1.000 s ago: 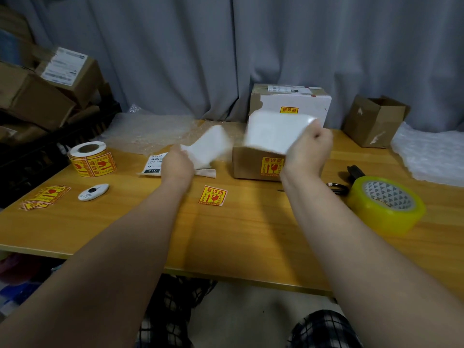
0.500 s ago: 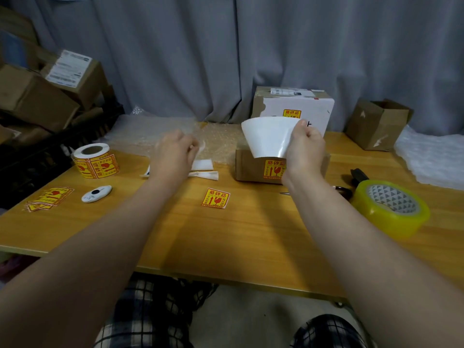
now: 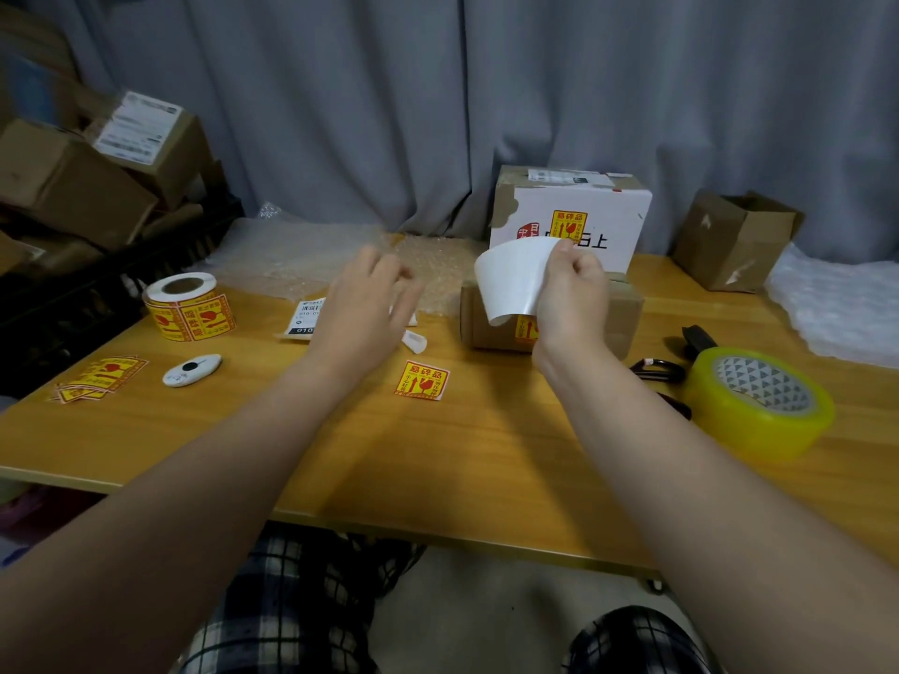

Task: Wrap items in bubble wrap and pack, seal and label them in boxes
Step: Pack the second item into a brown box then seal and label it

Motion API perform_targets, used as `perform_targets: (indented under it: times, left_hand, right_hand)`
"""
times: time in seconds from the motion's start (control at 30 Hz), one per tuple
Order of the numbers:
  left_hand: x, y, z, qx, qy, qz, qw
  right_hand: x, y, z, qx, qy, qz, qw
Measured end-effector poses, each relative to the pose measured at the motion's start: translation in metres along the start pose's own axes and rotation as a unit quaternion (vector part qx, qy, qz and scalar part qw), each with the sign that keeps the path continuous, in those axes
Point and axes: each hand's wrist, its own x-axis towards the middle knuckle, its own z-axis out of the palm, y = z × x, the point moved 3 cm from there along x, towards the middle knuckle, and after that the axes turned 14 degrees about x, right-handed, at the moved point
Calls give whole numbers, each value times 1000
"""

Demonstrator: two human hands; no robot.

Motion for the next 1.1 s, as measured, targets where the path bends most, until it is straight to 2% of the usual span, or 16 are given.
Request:
perform_targets:
  times: [0.1,0.2,0.3,0.5,0.6,0.73,0.87,1.0,1.03,1.1]
  left_hand:
    - [8,42,-21,-101,15,91,991]
    - [12,69,-20,-93,-35,145,984]
    - [14,75,-15,-100,-71,103,987]
    - [21,82,-19,-174,-52,23,983]
    - [28,90,-25,-201,-42,5,979]
    - [43,102,-24,-220,-49,-6,974]
    - [59,110,-15,-270,-101,-33,957]
    - [75,118,-8,-371,-133,-112,912]
    - [80,119,-6,-380,-131,-129,906]
    - [89,117,-2,-387,-115,-153,902]
  right_hand:
    - [-1,0,4,11,4,-6,1000]
    - [-4,-1,7,29,2,-1,1000]
    - [-6,-5,7,52,-19,16,998]
    - [-10,-13,7,144,-62,67,985]
    - [-12,-15,9,183,-107,96,972]
    - [-8,-21,9,189,-135,85,969]
    - [3,-34,5,154,-175,102,967]
    - [15,-36,4,59,-239,149,958]
    - [18,-39,3,33,-227,144,963]
    - [32,-48,-5,-16,-146,88,985]
